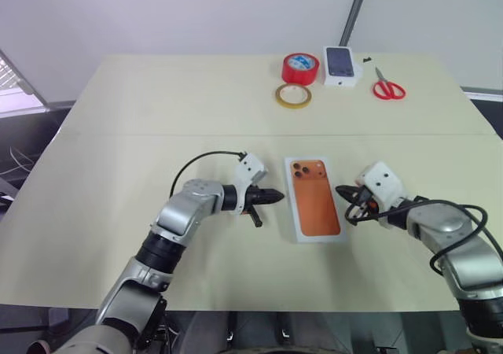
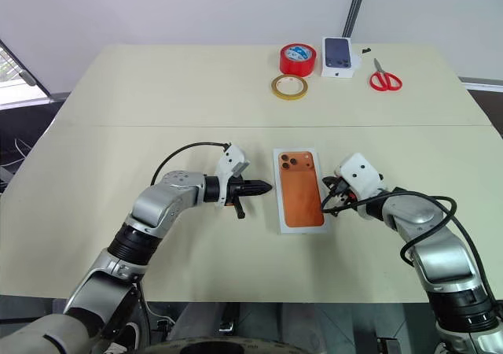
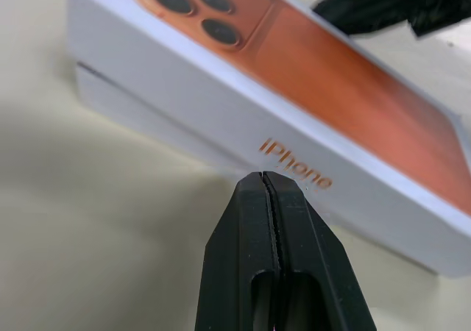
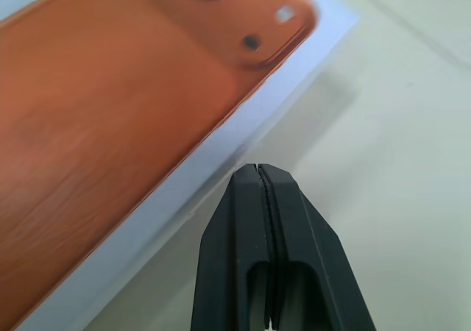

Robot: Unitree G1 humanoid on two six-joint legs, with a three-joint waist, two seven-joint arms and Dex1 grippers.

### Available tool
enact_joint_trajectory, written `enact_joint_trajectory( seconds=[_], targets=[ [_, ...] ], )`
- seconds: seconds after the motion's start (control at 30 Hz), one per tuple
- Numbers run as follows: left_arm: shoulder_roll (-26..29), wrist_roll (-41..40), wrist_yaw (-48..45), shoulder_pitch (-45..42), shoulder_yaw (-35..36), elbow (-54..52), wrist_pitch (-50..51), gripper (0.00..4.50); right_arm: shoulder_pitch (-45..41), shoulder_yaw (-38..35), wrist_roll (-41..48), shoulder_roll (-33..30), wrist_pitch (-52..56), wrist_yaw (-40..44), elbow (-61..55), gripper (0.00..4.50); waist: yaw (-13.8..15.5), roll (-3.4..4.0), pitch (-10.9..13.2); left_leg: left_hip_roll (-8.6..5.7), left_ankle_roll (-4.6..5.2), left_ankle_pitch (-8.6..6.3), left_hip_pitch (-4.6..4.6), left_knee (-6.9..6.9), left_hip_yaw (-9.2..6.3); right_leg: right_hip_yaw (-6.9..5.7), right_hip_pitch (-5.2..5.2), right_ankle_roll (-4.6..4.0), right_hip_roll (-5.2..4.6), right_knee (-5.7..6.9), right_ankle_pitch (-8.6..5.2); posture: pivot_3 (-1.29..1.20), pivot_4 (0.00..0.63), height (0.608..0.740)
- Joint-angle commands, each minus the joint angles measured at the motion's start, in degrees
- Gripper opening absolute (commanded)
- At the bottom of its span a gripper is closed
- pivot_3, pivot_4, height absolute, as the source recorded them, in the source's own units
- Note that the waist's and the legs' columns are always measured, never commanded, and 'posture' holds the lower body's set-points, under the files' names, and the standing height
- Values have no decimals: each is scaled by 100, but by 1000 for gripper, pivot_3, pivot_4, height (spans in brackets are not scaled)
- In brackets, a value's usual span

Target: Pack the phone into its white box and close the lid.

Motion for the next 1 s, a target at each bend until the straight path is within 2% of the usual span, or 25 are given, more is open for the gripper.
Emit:
enact_joint_trajectory(
  seconds=[0.03, 0.13, 0.23, 0.37, 0.53, 0.7, 1.0],
  targets=[
    [54, -86, 22, 48, 183, -159, -126, 0, -303, -357, 101, 154, -157, -220, -19, 19, 11, 0, 0, 0, -3, 1, 0, 0, 0, 0, 0, 0, 0, 0, 0, 0, 150, 740],
    [2, -174, 65, 34, 317, -203, -151, 0, -486, -546, 515, 391, -37, -164, -159, 19, 13, 0, 0, 0, -10, 6, -1, 0, 0, 0, 0, 0, 0, 0, 0, 0, 150, 740],
    [-218, -409, 135, -134, 572, -214, -70, 0, -403, -421, 694, 433, 68, 3, -302, 19, 20, 0, 0, 0, -8, 5, -1, 0, -1, 0, 0, 0, 0, 1, 0, 0, 150, 740],
    [-539, -513, 248, -454, 716, -5, -166, 0, -310, -58, 526, 421, 67, 17, -261, 19, 21, -1, 1, -3, 1, 0, -6, 4, 0, 0, 0, 0, -2, -1, 0, 0, 150, 740],
    [-835, -97, 287, -808, 368, 802, -683, 0, -534, 722, -202, 545, -14, -344, 152, 19, -18, 1, -1, -2, -2, 1, 1, 3, 2, 0, 0, 0, 1, 4, 0, 0, 150, 740],
    [-633, 704, 291, -762, -360, 1412, -1004, 0, -553, 964, -386, 608, 39, -368, 198, 19, -31, -8, -6, -2, -10, 6, 6, 1, 3, 1, 1, 0, 6, 11, 0, 0, 150, 740],
    [-597, 542, 323, -630, -81, 1315, -1038, 0, -18, 854, -383, 218, 42, -55, 28, 19, -12, -13, -14, 1, 13, -8, 70, -11, -1, 1, 72, 0, 3, -9, -1, 0, 150, 740]
  ],
)
